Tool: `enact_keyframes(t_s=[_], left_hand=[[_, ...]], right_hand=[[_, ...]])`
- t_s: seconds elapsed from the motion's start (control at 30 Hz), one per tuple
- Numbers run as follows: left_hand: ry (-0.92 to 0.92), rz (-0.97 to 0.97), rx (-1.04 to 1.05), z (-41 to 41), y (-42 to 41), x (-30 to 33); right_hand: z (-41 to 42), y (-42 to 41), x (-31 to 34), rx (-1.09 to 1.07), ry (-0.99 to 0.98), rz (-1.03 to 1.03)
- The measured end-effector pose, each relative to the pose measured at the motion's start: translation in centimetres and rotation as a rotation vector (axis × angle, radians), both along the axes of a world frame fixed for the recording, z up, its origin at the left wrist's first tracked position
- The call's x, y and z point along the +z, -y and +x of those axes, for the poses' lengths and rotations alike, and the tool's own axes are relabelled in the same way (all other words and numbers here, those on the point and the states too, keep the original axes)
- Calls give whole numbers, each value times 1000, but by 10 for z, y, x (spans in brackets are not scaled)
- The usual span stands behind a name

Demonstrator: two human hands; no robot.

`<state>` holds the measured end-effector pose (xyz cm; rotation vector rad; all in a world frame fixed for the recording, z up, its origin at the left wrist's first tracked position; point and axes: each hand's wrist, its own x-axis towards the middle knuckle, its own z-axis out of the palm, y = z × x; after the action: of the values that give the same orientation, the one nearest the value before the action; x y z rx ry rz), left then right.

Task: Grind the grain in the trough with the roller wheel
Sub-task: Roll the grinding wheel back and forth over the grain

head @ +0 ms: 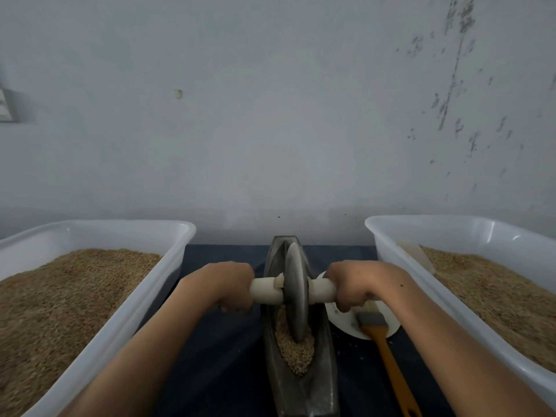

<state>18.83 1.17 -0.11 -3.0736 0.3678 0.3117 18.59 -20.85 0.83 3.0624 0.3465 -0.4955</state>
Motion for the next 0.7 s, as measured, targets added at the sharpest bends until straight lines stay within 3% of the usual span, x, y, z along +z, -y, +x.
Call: enact_keyframes(t_s=[0.07,0.17,0.3,0.4,0.5,0.7], left_hand=[[12,4,-1,0,0,1],[179,56,9,1,3,-2],[473,43,27,5,7,-12],[548,5,59,4,9,-17],[467,37,36,5,7,-14],[81,36,2,0,2,-1]], right_hand=[[2,0,-1,-7,3,17],[6,0,-4,-19,86,20],[11,-1,-16,23,447,-13],[12,-3,-23,32,598,12],[11,-2,-17,29,471,-7],[2,3,-1,-4,27,11]])
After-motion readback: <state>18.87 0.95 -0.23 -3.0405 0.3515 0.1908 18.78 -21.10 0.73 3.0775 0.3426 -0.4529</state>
